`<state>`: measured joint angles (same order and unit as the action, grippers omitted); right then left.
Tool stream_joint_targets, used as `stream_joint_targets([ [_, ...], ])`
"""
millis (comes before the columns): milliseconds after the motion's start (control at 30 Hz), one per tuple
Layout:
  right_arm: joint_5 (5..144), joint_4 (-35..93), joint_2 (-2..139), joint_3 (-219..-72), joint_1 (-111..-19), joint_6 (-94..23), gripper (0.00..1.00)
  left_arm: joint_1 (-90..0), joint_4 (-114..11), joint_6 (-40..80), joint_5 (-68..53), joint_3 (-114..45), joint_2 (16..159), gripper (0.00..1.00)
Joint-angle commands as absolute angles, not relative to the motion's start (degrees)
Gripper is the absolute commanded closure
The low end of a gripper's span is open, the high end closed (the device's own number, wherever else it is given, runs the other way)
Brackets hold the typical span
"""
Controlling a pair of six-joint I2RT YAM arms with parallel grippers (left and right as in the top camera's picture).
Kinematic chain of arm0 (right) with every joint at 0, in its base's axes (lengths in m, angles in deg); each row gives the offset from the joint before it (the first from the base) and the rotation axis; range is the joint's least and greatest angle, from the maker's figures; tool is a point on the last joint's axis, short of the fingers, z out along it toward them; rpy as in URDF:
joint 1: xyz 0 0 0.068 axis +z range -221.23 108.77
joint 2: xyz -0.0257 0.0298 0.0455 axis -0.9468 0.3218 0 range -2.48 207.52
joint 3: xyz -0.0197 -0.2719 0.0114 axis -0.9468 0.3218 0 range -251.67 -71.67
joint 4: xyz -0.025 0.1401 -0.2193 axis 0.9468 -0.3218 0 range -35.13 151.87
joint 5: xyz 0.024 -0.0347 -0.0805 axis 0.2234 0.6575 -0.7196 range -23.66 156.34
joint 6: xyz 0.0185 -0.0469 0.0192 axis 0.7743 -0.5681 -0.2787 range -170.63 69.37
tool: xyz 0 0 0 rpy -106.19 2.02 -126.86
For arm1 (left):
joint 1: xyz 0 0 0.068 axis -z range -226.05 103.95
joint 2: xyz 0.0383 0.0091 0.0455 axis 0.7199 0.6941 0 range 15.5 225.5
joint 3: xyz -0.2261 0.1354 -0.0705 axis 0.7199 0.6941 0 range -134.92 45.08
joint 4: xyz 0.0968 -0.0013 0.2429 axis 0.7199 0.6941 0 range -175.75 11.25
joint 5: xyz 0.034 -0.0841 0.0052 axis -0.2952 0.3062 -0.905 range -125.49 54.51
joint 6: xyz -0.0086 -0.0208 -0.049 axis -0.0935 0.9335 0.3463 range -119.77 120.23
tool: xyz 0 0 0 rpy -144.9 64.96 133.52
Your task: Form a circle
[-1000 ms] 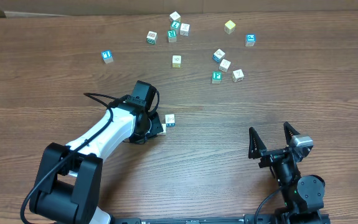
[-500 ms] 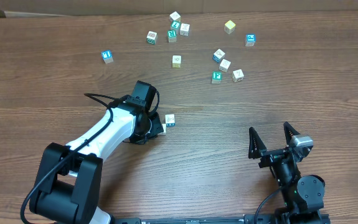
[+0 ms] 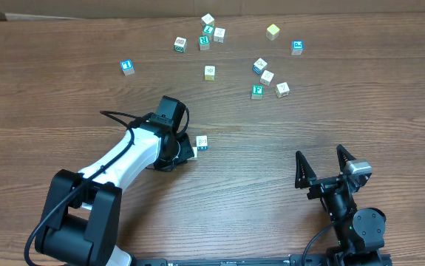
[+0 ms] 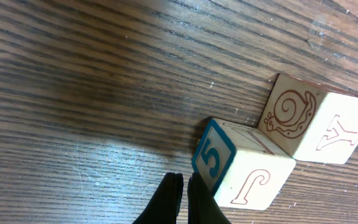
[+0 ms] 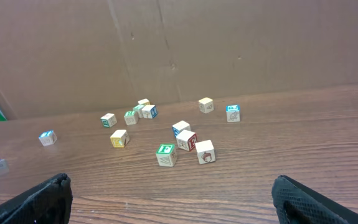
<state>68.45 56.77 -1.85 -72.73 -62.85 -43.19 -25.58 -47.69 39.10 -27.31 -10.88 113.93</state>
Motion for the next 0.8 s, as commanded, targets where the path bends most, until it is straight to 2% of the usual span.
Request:
stream_joint_targets([
  [0, 67.92, 57.16, -2.29, -72.12, -62.61, -43.41, 0.00, -26.21, -48.10, 39.08, -28.03, -10.47, 114.47, 0.96],
  [767, 67.92, 57.16, -2.29, -72.12, -62.61, -43.41, 0.00, -26.21, -49.87, 39.65, -29.65, -10.47, 114.50, 0.96],
])
